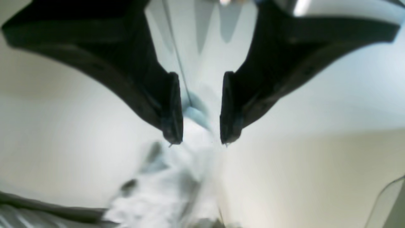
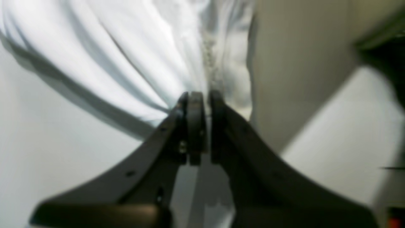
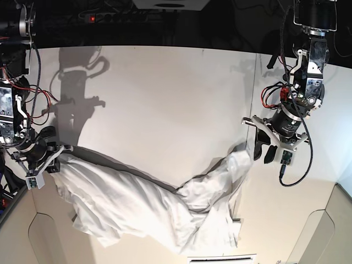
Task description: Layout the t-shirt on the table in an organized manner, then fold the t-shirt properly
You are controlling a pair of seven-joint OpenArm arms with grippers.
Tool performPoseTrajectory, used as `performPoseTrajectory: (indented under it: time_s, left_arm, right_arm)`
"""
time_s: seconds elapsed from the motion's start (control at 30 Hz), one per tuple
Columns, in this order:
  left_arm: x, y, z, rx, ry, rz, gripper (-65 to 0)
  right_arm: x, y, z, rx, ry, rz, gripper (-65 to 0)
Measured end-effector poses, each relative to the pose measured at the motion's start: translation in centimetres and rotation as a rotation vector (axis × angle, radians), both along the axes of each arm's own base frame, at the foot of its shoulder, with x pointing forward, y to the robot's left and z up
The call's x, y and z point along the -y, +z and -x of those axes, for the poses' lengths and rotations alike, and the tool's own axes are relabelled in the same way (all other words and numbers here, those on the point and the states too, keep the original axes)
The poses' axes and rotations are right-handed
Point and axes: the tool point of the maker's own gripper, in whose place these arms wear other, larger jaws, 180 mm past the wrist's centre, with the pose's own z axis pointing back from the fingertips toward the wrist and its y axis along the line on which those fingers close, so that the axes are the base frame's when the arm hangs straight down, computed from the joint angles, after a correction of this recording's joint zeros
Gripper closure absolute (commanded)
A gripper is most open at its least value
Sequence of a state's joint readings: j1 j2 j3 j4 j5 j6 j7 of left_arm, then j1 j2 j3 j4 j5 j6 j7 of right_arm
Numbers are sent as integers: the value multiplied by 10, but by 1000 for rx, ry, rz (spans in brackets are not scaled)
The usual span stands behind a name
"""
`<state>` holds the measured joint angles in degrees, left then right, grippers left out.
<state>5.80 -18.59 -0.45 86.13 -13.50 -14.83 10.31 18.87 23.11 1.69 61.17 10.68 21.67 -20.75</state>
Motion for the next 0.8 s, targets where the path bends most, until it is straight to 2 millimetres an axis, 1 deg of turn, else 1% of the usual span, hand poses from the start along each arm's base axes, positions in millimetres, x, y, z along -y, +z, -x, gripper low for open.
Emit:
performPoseTrajectory:
  time_s: [0.03, 0.1, 0.13, 0.17, 0.2, 0.27, 0.33, 0.43, 0.7, 0.8]
  left_arm:
    - [0, 2, -2, 5, -1, -1, -234]
    - [-1, 5, -5, 14, 0, -3, -234]
    - [-1, 5, -5, 14, 3, -3, -234]
    - [-1, 5, -5, 14, 3, -3, -234]
    - [-1, 5, -5, 13, 3, -3, -234]
    - [-1, 5, -5, 13, 2, -3, -234]
    - [-1, 9, -9, 23, 2, -4, -234]
    - [-1, 21, -21, 54, 3, -3, -234]
    - [-2, 50, -48, 127, 5, 4, -234]
    - [-9, 50, -63, 123, 23, 8, -234]
  right_arm:
    - [2, 1, 1, -5, 3, 6, -6]
    - [4, 0, 4, -26, 2, 12, -141]
    - [4, -1, 5, -35, 2, 5, -197]
    - [4, -1, 5, -37, 0, 0, -233]
    - [3, -1, 5, -35, -1, -12, -247]
    - [-1, 1, 4, -27, -7, -50, -247]
    - [-11, 0, 2, -23, -3, -77, -247]
    - [-35, -5, 1, -20, 11, -125, -247]
    - [-94, -5, -7, 11, 49, -240, -247]
    - [-116, -1, -13, 24, 64, -284, -246]
